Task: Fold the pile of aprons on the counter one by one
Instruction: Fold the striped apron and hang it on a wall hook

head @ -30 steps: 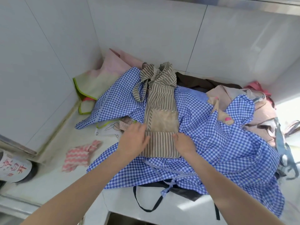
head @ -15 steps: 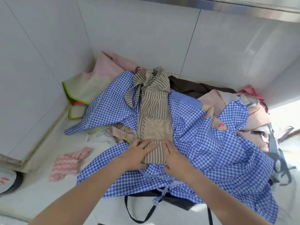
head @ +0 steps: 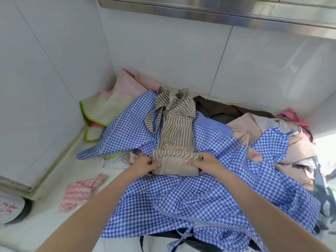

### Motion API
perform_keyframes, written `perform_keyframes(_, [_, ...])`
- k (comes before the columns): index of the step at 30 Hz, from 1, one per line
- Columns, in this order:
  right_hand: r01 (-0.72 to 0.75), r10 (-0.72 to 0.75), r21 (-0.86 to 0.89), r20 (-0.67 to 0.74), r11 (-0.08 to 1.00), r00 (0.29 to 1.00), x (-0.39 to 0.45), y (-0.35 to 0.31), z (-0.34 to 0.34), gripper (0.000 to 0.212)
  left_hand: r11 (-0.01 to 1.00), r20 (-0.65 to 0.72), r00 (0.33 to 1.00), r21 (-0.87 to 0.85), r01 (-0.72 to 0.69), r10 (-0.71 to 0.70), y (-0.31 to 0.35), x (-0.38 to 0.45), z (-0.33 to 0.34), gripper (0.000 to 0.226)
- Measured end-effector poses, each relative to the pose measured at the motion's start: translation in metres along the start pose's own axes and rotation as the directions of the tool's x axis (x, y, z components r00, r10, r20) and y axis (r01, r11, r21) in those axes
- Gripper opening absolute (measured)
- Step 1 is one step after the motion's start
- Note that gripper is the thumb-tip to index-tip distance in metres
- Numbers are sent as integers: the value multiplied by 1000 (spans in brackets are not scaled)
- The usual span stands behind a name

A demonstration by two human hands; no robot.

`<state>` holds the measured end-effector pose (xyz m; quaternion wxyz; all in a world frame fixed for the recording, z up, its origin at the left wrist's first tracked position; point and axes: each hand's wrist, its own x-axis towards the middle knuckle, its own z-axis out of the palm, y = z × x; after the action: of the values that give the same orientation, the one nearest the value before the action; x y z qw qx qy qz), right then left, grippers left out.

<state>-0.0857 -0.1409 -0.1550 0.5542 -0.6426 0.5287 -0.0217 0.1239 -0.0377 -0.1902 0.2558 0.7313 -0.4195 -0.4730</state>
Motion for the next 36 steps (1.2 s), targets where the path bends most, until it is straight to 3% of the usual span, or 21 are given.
perform_keyframes(3, [-13,2,-56,-195,998,981,23,-4,5,54,997,-66,995,-39,73,-75,6,6,1,35])
perform_keyframes(5, [-15,-11,-99,-251,995,968,29,-6,10,66,992,-57,990,-15,127,-127,12,9,-3,36])
perform_keyframes(8, [39,-79,-174,-231,984,970,34,-6,13,55,967,-193,977,214,136,-94,21,17,-18,37])
perform_keyframes(10, [29,-71,-206,-198,978,978,37,-7,11,54,961,-271,963,264,81,-7,30,19,-28,33])
perform_keyframes(13, [-3,-36,-237,-160,971,986,44,-2,4,52,994,-154,988,108,5,12,46,28,-30,34])
perform_keyframes(17, [-84,38,-262,-175,961,984,51,1,3,51,988,72,986,-23,151,-149,49,39,-10,66])
perform_keyframes(19, [-106,54,-307,-173,946,983,52,-2,5,54,978,68,978,-63,200,-195,46,41,0,72])
perform_keyframes(21, [-120,75,-310,-151,943,986,54,-6,3,54,979,41,978,5,204,-204,46,42,5,73])
perform_keyframes(26, [-112,93,-176,-115,978,989,49,-31,-2,27,941,-89,992,318,115,-91,64,34,-15,58])
perform_keyframes(29, [-36,16,-225,-89,974,996,34,-59,8,27,906,-157,988,418,72,-6,69,19,-42,37])
perform_keyframes(34, [123,-128,-325,4,938,992,-5,-96,41,22,916,-275,961,378,133,-26,35,-25,-70,33])
perform_keyframes(36, [153,-137,-404,68,902,988,-16,-94,57,20,945,-228,968,282,166,-102,15,-48,-69,30])
